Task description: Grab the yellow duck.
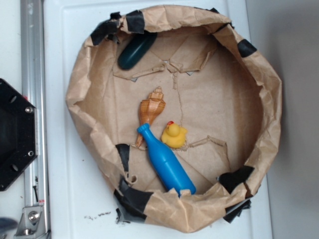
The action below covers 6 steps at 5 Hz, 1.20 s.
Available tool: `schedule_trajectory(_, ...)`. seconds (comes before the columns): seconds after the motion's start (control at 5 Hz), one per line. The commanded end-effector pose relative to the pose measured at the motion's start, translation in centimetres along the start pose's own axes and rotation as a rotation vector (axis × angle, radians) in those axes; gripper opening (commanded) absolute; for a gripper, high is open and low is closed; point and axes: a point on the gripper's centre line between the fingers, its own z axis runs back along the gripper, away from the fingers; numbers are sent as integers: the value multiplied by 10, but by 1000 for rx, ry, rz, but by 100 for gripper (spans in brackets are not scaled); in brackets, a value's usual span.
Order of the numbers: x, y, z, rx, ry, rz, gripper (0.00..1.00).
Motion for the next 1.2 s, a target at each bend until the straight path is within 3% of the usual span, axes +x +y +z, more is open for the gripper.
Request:
schedule_trajectory(0.0, 0, 0, 0, 0, 0, 0, 100)
schedule_trajectory(0.2, 28, 26, -39, 12, -129, 180, 100)
schedule_trajectory(0.4, 63, 41, -54, 31, -240, 239, 100)
schedule_trajectory(0.6, 90, 51, -73, 40, -284, 221, 100)
schedule_trajectory(1.0, 116, 57, -129, 18, -242, 124, 100)
